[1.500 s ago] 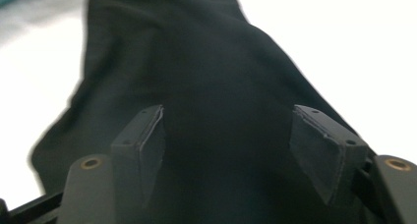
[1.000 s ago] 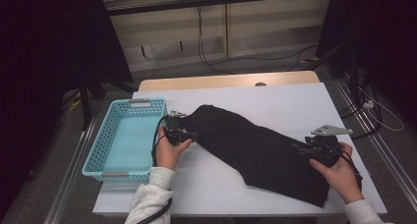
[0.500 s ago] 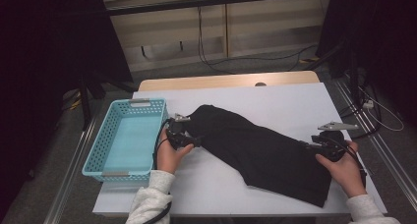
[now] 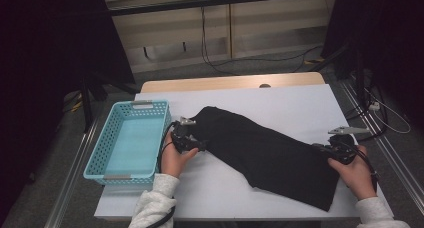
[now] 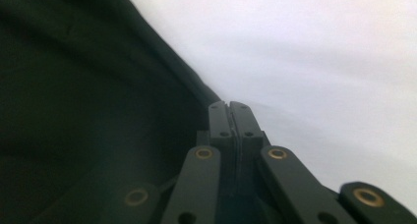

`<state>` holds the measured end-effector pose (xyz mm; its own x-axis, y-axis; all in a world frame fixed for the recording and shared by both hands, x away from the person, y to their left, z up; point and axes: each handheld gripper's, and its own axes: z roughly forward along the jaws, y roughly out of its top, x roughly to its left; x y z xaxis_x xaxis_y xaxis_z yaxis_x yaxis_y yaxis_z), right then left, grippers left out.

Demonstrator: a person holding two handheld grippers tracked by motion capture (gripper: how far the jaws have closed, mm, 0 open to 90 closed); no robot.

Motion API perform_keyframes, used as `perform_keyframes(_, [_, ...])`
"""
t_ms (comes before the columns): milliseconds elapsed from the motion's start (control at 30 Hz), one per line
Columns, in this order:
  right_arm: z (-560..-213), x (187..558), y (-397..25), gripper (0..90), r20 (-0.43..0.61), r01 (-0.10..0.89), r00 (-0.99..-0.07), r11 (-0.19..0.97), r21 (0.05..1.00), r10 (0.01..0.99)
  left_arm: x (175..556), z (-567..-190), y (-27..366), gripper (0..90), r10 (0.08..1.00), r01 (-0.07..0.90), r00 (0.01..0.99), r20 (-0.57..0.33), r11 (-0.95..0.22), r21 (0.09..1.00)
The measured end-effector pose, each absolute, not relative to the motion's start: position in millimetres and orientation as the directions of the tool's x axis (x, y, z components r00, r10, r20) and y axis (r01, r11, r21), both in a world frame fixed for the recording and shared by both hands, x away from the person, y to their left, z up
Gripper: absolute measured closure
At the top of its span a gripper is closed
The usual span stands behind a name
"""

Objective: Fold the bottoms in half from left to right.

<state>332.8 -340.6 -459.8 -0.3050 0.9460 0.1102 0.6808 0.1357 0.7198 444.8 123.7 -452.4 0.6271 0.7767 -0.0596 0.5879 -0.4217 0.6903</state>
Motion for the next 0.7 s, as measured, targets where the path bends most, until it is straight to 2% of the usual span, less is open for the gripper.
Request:
perform_keyframes(367, [-461.9, 337.2, -351.4, 88.1, 0.084, 0.665, -0.283, 0.132, 0.735, 0.955, 447.3, -451.9, 127.2, 14.3, 0.81, 0.619, 0.582, -0.071, -0.385, 0.684])
perform_keyframes(433, [-461.4, 336.6, -350.9, 79.0, 0.078, 0.651, -0.276, 0.127, 0.748, 0.958, 448.0, -451.5, 127.8, 13.8, 0.817, 0.625, 0.572, -0.077, -0.373, 0.686])
perform_keyframes(500, [-459.7, 335.8, -349.3, 76.3, 0.061, 0.639, -0.3, 0.153, 0.754, 0.952, 448.9, -449.2, 129.4, 13.7, 0.821, 0.632, 0.565, -0.083, -0.367, 0.683])
perform_keyframes(567, [-457.9, 334.4, -347.0, 67.6, 0.073, 0.63, -0.298, 0.139, 0.764, 0.952, 450.5, -447.7, 130.5, 13.6, 0.83, 0.642, 0.549, -0.093, -0.348, 0.683])
perform_keyframes(600, [-455.7, 333.2, -344.1, 59.3, 0.074, 0.622, -0.308, 0.142, 0.77, 0.948, 451.3, -447.6, 130.4, 13.6, 0.836, 0.647, 0.54, -0.098, -0.337, 0.683])
perform_keyframes(633, [-455.7, 333.2, -344.1, 59.3, 0.074, 0.622, -0.308, 0.142, 0.77, 0.948, 452.3, -448.0, 129.8, 13.6, 0.84, 0.651, 0.533, -0.103, -0.329, 0.684])
perform_keyframes(700, [-453.1, 332.1, -341.5, 50.4, 0.07, 0.615, -0.31, 0.144, 0.775, 0.948, 454.9, -449.5, 129.7, 13.7, 0.851, 0.675, 0.511, -0.118, -0.313, 0.669])
